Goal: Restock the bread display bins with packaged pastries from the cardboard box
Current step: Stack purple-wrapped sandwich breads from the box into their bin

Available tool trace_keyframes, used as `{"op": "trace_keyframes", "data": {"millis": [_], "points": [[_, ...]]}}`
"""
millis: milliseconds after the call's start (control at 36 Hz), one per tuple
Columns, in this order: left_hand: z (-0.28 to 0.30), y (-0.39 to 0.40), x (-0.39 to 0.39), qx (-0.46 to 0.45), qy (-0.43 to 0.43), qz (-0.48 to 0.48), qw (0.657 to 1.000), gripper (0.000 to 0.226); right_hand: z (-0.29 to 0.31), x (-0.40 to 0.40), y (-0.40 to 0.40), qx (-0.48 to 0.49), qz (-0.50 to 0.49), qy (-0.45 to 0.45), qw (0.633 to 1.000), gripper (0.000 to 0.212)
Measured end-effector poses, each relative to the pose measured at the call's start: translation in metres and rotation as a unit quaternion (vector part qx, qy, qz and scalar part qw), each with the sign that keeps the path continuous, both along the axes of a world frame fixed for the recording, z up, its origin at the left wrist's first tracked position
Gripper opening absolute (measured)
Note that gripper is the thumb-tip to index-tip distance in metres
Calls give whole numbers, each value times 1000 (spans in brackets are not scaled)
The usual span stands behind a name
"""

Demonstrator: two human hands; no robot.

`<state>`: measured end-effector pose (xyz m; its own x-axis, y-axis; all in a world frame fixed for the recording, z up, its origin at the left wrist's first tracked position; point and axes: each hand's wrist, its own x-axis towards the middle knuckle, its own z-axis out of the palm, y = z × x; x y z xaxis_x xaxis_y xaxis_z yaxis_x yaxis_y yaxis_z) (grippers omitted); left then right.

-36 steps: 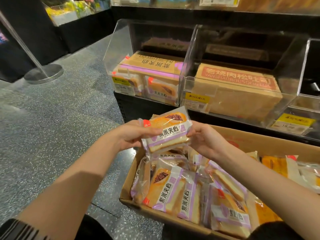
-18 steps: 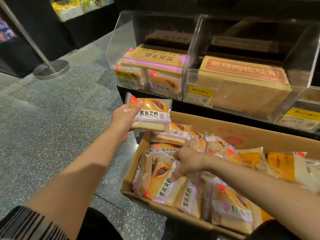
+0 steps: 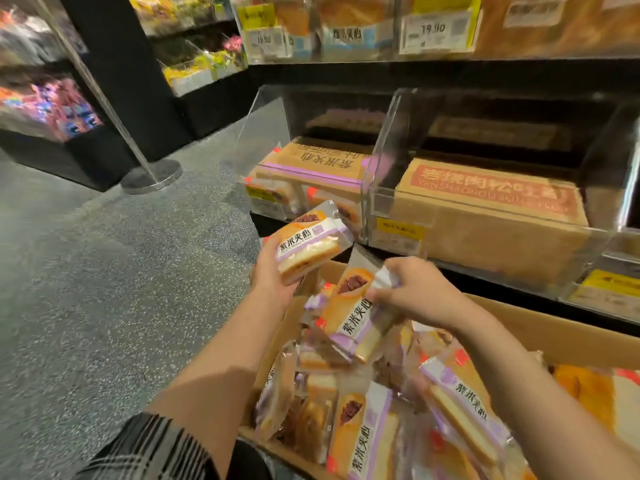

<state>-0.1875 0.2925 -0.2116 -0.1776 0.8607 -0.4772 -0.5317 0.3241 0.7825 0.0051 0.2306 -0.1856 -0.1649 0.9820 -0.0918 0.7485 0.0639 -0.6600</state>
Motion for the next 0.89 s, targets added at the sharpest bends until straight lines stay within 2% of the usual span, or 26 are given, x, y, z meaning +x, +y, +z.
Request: {"op": "trace_keyframes", "data": {"millis": [56,111,139,194,278,361,500,639,722,806,889], "points": [[5,1,2,17,-28,9,999,18,2,9,1,-26,-55,117,991,22],[16,3,-1,33,-48,26,998,24,6,17,-2,-83,-102,283,950,15],[21,4,-5,31,-36,31,998,25,6,18,-4,-125,-126,368,913,12],[37,8,-12,34,9,23,999,22,12,19,-9,-203,-168,516,815,11],[57,13,-21,37,61,-3,997,12,21,15,-16,-240,-225,634,700,14],[64,25,-37,18,133,-15,991,9,30,7,-14,-227,-254,675,654,12],[68,54,-60,1,201,-21,979,21,46,-3,-6,-211,-276,678,648,11],[88,93,-66,50,200,-24,978,21,59,-8,13,-173,-298,652,676,13],[99,120,-69,74,204,-31,976,20,66,-15,31,-156,-300,631,699,22],[109,148,-76,86,252,-69,961,16,72,-27,53,-150,-302,601,725,27],[119,174,-79,105,276,-140,945,7,80,-38,77,-149,-306,593,730,23]]}}
